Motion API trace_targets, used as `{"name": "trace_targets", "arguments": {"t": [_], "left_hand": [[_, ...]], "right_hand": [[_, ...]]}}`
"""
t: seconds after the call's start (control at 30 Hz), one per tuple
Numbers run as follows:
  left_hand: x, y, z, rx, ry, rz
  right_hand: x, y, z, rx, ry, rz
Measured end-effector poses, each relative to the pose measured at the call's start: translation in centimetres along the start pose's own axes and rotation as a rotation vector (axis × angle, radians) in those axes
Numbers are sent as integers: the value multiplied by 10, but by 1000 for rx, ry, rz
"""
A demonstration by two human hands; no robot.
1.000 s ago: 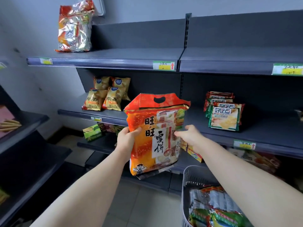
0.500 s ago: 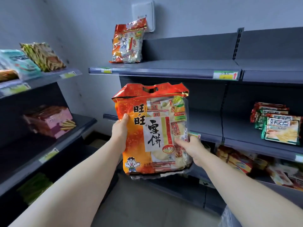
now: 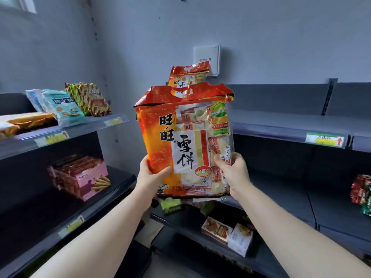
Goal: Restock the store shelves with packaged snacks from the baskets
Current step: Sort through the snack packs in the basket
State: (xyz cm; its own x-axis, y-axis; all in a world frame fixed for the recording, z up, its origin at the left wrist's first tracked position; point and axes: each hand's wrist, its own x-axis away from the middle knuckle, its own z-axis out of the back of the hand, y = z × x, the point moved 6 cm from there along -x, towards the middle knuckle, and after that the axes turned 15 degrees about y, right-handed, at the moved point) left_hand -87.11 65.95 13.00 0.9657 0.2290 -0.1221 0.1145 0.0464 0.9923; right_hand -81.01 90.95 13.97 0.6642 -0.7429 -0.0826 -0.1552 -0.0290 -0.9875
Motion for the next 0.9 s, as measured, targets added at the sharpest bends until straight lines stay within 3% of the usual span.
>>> {"name": "trace_targets", "arguments": {"t": [0.23,0.5,0.9], "left_hand": [[-113,67,-47,-37,119,-123],[-221,137,-86,12,144,-257],[-355,161,-133,161,-29,-329]], "right_hand": [[-81,-45,-75,-133,62,45],[-163,-109,-153,-228,28,137],[-244,-132,-248,-132,194,382]]}}
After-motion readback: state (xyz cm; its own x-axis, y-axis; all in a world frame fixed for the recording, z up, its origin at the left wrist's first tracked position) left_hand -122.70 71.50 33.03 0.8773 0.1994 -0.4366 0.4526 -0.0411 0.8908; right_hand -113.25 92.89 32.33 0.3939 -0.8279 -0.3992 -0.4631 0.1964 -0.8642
